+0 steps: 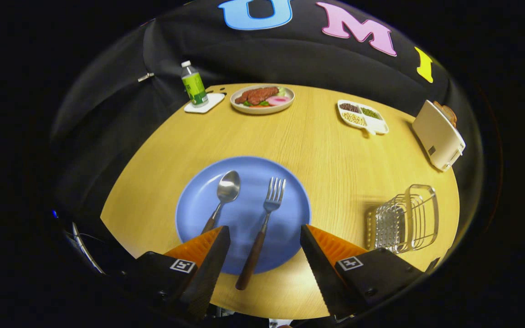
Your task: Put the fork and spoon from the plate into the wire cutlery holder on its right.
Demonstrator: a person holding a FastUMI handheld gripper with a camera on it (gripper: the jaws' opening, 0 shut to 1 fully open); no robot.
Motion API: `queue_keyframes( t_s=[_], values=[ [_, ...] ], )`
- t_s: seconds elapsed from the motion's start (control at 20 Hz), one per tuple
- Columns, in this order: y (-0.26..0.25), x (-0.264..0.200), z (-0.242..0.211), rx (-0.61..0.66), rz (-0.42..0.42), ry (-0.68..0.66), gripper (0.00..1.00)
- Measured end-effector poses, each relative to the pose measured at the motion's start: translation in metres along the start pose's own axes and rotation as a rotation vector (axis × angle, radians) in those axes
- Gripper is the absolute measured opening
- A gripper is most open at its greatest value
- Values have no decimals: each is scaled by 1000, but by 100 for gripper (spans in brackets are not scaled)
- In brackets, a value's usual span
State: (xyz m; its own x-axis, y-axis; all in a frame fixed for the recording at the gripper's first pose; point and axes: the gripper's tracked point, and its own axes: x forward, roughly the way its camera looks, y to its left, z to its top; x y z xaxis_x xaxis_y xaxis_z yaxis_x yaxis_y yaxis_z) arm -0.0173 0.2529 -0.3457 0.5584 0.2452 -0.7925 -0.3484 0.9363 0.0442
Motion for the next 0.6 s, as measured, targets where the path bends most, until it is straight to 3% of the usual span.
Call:
queue_keyframes(
  t_s=[0.15,0.2,0.45,0.5,0.6],
  values=[
    [2,11,-14,-17,-13,49,89],
    [4,14,-16,-19,-13,65,79],
    [8,28,-29,-14,-20,146,56],
    [8,28,-28,-19,-23,145,42],
    [6,29,-28,-22,-36,159,33]
  ],
)
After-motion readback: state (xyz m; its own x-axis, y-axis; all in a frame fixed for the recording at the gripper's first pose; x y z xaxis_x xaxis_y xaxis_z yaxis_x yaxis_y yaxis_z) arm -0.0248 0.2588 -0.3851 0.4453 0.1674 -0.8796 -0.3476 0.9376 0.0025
